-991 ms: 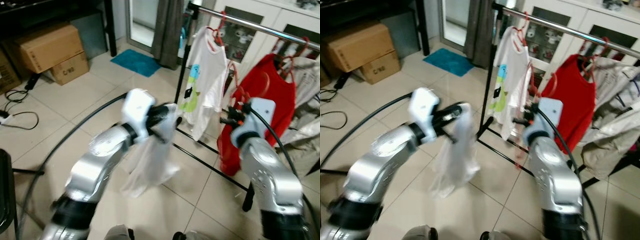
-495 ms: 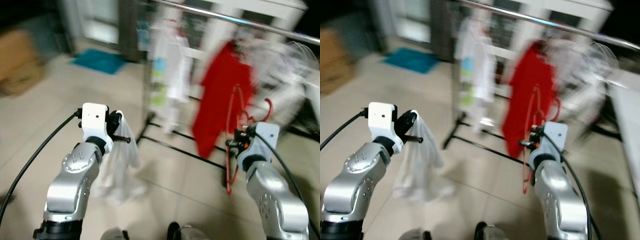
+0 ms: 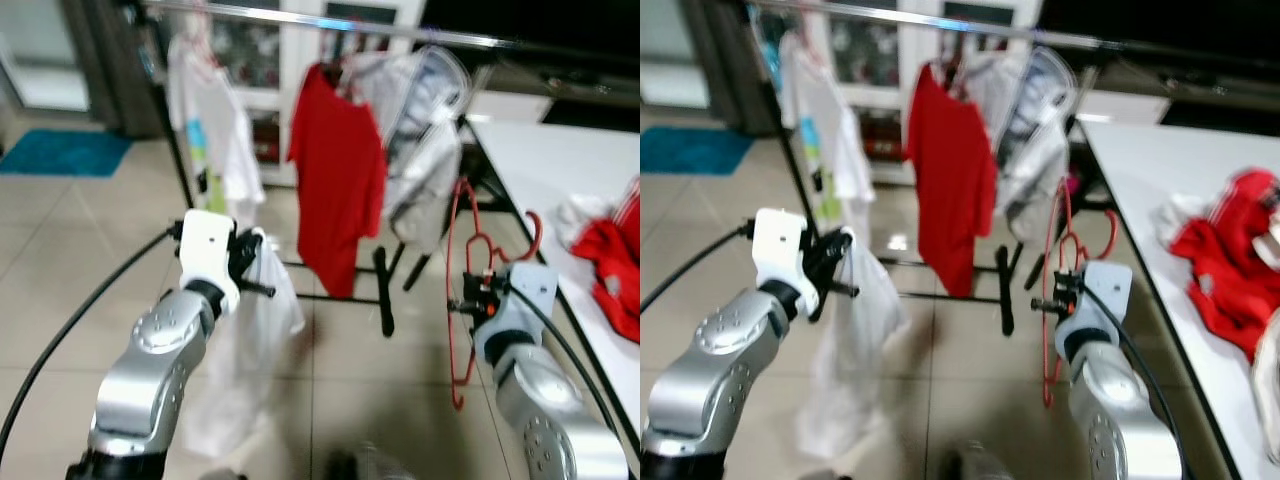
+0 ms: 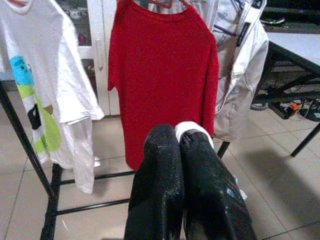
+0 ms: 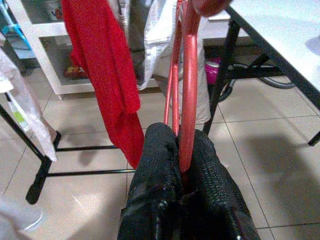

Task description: Hang hanger

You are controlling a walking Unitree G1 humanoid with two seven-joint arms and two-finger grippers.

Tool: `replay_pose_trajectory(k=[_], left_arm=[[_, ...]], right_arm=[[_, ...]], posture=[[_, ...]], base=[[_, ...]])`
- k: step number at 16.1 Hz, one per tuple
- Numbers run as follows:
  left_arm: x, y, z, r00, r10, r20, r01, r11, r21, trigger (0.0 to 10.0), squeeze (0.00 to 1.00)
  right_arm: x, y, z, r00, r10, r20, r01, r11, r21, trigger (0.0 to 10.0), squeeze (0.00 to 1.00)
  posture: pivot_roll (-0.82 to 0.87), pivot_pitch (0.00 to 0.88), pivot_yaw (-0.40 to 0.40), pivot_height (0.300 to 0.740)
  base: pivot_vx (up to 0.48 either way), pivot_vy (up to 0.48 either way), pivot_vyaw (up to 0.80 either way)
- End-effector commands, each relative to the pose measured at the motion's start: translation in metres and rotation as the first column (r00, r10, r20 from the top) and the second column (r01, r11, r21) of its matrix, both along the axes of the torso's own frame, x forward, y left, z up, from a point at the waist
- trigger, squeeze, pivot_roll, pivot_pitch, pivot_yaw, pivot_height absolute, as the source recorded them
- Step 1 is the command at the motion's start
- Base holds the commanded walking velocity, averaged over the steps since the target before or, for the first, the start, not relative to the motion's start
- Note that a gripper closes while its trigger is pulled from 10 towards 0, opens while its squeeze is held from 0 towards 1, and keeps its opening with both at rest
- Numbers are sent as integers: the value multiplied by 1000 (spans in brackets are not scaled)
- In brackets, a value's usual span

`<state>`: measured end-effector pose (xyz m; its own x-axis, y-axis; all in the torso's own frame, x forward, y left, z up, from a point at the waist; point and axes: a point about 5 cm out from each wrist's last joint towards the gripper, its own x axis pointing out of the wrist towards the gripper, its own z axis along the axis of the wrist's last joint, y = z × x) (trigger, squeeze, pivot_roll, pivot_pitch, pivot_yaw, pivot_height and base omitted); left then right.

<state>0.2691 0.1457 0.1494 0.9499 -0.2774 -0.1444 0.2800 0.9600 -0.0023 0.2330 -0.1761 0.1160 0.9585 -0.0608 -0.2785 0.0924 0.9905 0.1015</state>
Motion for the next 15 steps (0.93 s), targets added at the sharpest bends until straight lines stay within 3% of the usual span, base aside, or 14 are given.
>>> replay_pose_trajectory(k=[1,5,7,11,15], left_arm=[[1,-4,3,1000,2,10,-2,1000,-6,10000,0],[5,-3,9,999,-3,47,3,1000,1,10000,0],[5,-4,11,998,6,64,-8,1000,29,10000,0],[3,-1,7,999,27,45,-27,1000,5,10000,0],[10,2,2,999,45,29,-45,999,7,10000,0]], right_arm=[[0,-4,2,1000,-17,4,17,1000,-13,10000,0],[5,2,4,999,6,33,-7,1000,21,10000,0],[8,2,3,999,17,41,-16,1000,-18,10000,0],[12,6,3,999,26,40,-26,1000,-3,10000,0],[13,4,5,998,26,54,-26,1000,-3,10000,0]], posture=[[60,64,-57,740],[65,61,-70,740],[74,70,-84,740],[73,61,-91,740],[47,50,-73,740]], base=[[0,0,-800],[0,0,-800],[0,0,-800],[0,0,-800],[0,0,-800]])
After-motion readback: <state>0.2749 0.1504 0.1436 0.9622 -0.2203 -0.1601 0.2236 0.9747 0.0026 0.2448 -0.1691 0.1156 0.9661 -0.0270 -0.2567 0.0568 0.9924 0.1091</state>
